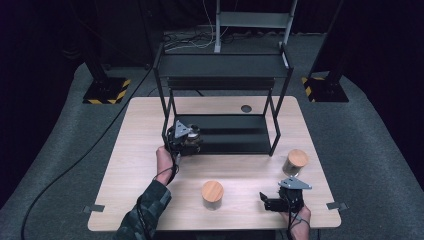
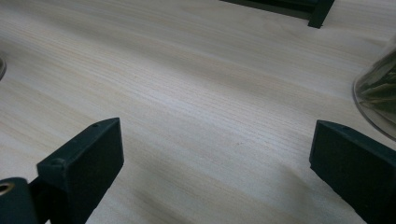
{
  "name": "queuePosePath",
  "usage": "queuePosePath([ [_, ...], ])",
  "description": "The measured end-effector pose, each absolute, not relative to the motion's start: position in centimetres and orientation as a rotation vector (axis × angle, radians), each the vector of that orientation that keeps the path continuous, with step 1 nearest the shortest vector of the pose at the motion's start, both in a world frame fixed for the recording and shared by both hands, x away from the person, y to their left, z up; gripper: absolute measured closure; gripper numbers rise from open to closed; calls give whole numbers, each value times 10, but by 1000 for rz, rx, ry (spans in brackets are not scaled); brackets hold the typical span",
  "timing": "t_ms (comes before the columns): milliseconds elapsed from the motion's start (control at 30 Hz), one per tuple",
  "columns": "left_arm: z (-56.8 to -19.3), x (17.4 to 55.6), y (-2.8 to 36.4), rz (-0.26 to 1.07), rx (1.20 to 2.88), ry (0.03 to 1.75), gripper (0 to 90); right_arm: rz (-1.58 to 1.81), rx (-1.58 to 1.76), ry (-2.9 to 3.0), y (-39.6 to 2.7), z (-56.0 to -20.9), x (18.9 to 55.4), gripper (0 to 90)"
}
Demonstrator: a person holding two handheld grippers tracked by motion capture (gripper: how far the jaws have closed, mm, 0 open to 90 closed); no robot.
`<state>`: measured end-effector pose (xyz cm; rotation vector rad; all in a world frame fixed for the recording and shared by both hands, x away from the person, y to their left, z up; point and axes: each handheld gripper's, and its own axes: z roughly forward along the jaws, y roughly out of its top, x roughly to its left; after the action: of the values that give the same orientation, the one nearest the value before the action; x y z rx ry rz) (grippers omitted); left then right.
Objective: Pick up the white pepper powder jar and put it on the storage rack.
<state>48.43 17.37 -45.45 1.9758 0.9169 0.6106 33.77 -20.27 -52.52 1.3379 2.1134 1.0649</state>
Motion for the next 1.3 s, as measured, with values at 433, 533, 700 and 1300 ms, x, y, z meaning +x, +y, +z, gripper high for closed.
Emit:
queuePosePath([
  [433,-459,492,170,604,1984,931,302,1064,1336,2117,-203,-525,338,17],
  [533,-460,494,170,605,1990,932,302,1065,1336,2116,-203,-525,338,18],
  [700,-462,496,171,605,1986,940,302,1066,1335,2116,-203,-525,338,17],
  [1300,-473,506,172,606,1981,982,302,1067,1336,2112,-203,-525,338,18],
])
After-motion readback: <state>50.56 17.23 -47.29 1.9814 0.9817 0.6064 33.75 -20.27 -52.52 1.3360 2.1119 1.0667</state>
